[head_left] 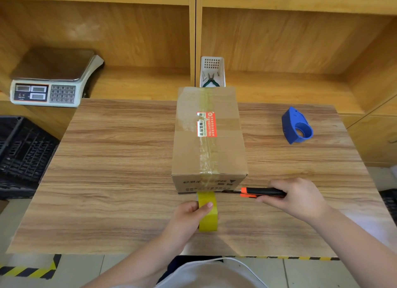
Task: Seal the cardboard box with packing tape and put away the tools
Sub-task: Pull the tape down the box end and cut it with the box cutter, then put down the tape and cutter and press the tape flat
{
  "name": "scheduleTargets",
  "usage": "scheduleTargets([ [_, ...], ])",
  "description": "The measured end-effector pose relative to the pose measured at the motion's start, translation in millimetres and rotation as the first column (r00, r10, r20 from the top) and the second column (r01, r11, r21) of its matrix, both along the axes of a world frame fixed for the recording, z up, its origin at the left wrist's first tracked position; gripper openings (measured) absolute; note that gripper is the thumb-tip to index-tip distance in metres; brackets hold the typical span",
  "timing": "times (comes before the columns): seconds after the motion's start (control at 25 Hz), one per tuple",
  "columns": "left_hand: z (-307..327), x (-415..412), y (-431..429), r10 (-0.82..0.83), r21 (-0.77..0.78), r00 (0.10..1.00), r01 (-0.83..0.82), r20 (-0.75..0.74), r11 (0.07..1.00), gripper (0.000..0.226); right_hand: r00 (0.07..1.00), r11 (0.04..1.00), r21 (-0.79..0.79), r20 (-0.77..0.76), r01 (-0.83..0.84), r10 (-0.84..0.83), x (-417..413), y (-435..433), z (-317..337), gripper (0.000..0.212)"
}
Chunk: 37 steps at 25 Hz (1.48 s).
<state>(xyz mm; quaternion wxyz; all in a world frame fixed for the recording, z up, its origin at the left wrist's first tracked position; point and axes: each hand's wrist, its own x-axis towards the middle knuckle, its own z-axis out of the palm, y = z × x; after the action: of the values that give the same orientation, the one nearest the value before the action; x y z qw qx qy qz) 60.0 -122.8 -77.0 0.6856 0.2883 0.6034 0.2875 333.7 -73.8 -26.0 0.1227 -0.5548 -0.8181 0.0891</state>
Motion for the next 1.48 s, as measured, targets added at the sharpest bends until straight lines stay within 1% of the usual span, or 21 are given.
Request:
scheduleTargets([
  [0.08,-5,-1,0,0.003,-0.003,1.0,-0.003,-0.017,1.0,0.031,0.993,0.99,-0.118,-0.086,0.074,-0.085,7,-4,2,0.044],
  [0.2,-12,-2,3,-0.003,-0.009,0.999,0.003,-0.033,1.0,0.04,0.975,0.947,-0.31,-0.169,0.088,-0.146,18,-6,11,0.031],
  [0.28,-15,-1,4,0.019,-0.014,0.999,-0.019,-0.031,1.0,0.044,0.957,0.921,-0.382,-0.228,0.079,-0.177,21,-8,17,0.03],
  [0.36,-17,-1,5,0.021,-0.014,1.0,-0.021,-0.012,1.0,0.048,0.907,0.901,-0.427,-0.349,0.072,-0.238,21,-11,21,0.025],
  [0.4,-18,0,4,0.011,-0.01,1.0,-0.011,-0.015,1.0,0.049,0.844,0.883,-0.461,-0.435,0.09,-0.313,24,-14,24,0.025],
  [0.48,-21,-1,2,-0.005,-0.004,1.0,0.005,-0.016,1.0,0.049,0.641,0.832,-0.526,-0.58,0.178,-0.504,34,-18,24,0.027],
  [0.56,-24,-1,3,-0.054,0.009,0.995,0.055,-0.083,0.998,0.045,0.447,0.765,-0.573,-0.626,0.293,-0.64,44,-19,11,0.022],
  [0.6,-24,-2,3,-0.107,0.03,0.979,0.114,-0.175,0.993,0.039,0.386,0.717,-0.609,-0.605,0.34,-0.696,45,-18,-3,0.023],
  [0.64,-25,-3,4,-0.183,0.055,0.938,0.208,-0.296,0.977,0.039,0.354,0.662,-0.645,-0.56,0.381,-0.749,44,-15,-21,0.024],
  [0.68,-28,-5,5,-0.27,0.066,0.859,0.329,-0.435,0.942,0.043,0.345,0.61,-0.678,-0.504,0.41,-0.792,40,-13,-40,0.026],
  [0.72,-31,-6,5,-0.343,0.061,0.747,0.454,-0.57,0.889,0.047,0.362,0.561,-0.704,-0.433,0.436,-0.825,35,-9,-63,0.031],
  [0.8,-37,-9,4,-0.45,-0.029,0.484,0.656,-0.751,0.754,0.04,0.435,0.488,-0.719,-0.281,0.495,-0.856,22,-2,-101,0.039],
  [0.84,-38,-10,3,-0.489,-0.097,0.358,0.721,-0.796,0.686,0.034,0.466,0.462,-0.707,-0.209,0.535,-0.86,14,1,-115,0.039],
  [0.92,-44,-11,3,-0.514,-0.194,0.137,0.82,-0.847,0.538,0.035,0.489,0.428,-0.677,-0.114,0.599,-0.865,-2,8,-136,0.035],
  [1.0,-51,-10,3,-0.498,-0.255,-0.028,0.883,-0.867,0.393,0.036,0.525,0.433,-0.647,-0.06,0.627,-0.849,-13,13,-152,0.035],
  [1.04,-55,-8,3,-0.499,-0.285,-0.083,0.895,-0.863,0.343,0.036,0.552,0.437,-0.63,-0.016,0.641,-0.834,-15,14,-159,0.038],
  [1.08,-60,-5,2,-0.508,-0.317,-0.125,0.896,-0.852,0.311,0.037,0.585,0.448,-0.608,0.034,0.656,-0.81,-17,15,-165,0.04],
  [1.16,-68,-1,0,-0.523,-0.389,-0.2,0.878,-0.828,0.281,0.039,0.646,0.482,-0.56,0.132,0.674,-0.752,-17,16,-169,0.042],
  [1.32,-69,-2,3,-0.474,-0.427,-0.29,0.879,-0.832,0.212,0.047,0.759,0.588,-0.483,0.362,0.649,-0.542,-13,19,-155,0.048],
  [1.4,-64,-6,4,-0.431,-0.399,-0.289,0.897,-0.855,0.19,0.055,0.785,0.615,-0.489,0.407,0.619,-0.466,-8,20,-148,0.048],
  [1.48,-57,-13,7,-0.396,-0.336,-0.228,0.913,-0.889,0.229,0.061,0.811,0.645,-0.492,0.368,0.585,-0.455,-8,24,-139,0.048],
])
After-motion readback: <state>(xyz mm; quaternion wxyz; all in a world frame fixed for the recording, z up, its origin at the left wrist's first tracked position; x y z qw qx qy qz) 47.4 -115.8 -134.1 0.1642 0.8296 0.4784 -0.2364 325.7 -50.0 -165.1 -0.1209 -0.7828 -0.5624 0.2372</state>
